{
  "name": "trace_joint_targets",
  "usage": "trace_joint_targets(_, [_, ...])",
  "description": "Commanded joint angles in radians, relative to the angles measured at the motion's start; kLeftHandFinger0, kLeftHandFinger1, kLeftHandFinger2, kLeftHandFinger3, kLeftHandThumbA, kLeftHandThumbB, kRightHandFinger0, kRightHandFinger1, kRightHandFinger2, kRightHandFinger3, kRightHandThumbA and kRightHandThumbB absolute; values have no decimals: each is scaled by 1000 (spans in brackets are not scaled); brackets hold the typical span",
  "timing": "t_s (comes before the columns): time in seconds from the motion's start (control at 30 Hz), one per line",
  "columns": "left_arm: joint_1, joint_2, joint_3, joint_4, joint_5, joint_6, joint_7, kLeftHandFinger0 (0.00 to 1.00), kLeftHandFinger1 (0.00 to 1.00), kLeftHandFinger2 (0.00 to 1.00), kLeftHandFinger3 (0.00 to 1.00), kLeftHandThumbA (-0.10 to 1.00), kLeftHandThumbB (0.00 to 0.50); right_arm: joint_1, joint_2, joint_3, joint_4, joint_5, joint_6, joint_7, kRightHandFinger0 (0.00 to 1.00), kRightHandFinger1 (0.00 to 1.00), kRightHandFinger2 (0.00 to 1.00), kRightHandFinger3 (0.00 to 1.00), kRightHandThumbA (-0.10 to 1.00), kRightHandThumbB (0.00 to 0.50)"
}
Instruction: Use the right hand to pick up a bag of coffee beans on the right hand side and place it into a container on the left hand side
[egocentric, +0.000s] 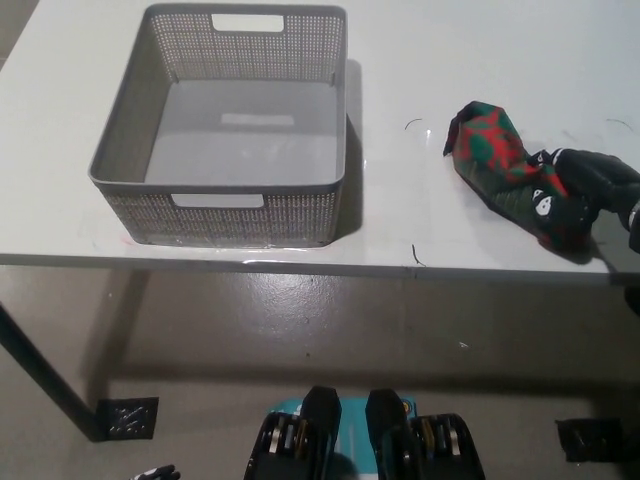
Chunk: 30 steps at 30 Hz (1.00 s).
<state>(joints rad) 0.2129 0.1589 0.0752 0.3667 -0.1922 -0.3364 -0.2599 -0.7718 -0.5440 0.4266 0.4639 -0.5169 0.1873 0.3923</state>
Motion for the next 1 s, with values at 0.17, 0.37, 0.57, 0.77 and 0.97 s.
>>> trace_joint_targets(0.17, [17,-1,-1,-20,5,-43,2,1000,586,778,763,863,500,-139,-15,-53,159,31,-81,16,638,636,668,506,-100,297])
trace_joint_targets(0.37, [30,1,0,-11,0,-53,-7,1000,605,787,785,868,500,-191,-27,-72,152,38,-73,25,626,655,693,552,-100,279])
trace_joint_targets(0.57, [33,1,0,-18,2,-36,-1,1000,626,793,786,868,500,-299,-28,-86,213,43,-88,36,545,562,614,520,-100,277])
trace_joint_targets(0.77, [30,3,-2,9,2,-59,-9,1000,628,794,797,863,500,-401,-17,-98,240,49,-94,41,464,470,556,550,-100,288])
trace_joint_targets(0.97, [32,-3,-4,35,14,-70,-2,1000,624,786,804,869,500,-511,4,-107,232,56,-56,82,414,424,513,500,-100,285])
